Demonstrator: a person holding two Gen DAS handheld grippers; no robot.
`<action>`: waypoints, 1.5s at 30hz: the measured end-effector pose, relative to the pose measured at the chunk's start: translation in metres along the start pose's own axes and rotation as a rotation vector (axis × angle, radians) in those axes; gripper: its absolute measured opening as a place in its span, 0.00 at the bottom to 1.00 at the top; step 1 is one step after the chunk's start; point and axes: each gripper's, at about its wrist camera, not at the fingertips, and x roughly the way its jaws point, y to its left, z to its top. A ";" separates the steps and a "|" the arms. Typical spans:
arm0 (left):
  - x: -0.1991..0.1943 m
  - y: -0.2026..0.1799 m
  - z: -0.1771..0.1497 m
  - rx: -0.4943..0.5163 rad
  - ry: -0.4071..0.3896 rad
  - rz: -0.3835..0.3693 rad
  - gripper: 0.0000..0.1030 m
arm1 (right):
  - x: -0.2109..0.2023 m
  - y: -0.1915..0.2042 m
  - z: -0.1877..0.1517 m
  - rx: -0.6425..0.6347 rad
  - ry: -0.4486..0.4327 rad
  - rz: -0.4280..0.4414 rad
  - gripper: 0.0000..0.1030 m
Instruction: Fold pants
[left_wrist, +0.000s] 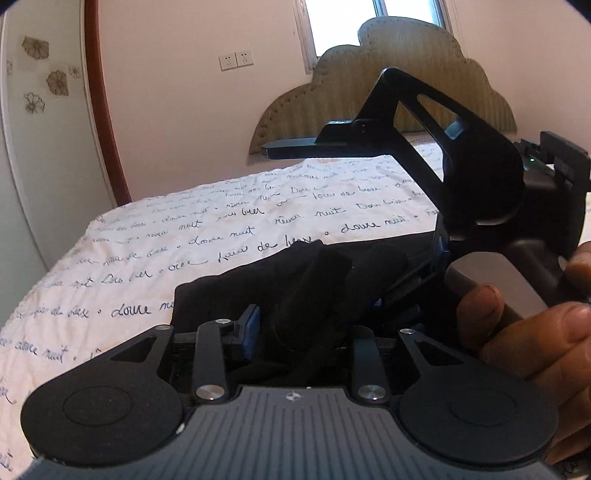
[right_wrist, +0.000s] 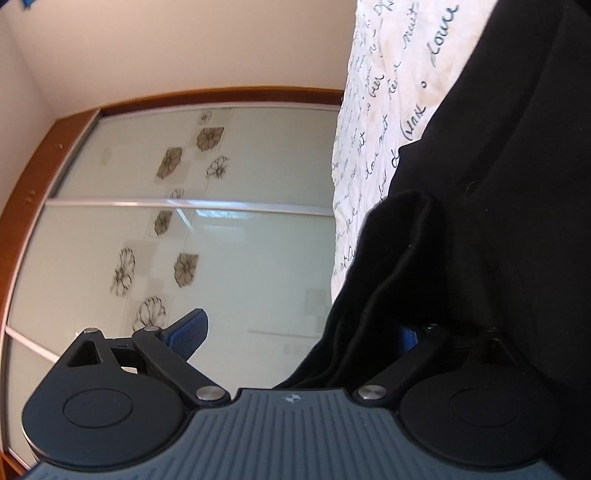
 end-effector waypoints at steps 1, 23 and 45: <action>-0.004 0.005 -0.001 -0.028 -0.005 -0.019 0.36 | 0.000 0.002 0.000 -0.010 0.009 -0.009 0.95; -0.090 0.103 -0.059 -0.593 -0.261 0.059 0.95 | 0.006 0.038 -0.032 -0.286 0.106 -0.416 0.19; -0.074 0.102 -0.057 -0.570 -0.169 0.076 0.96 | -0.214 0.054 0.071 -0.429 0.034 -0.729 0.18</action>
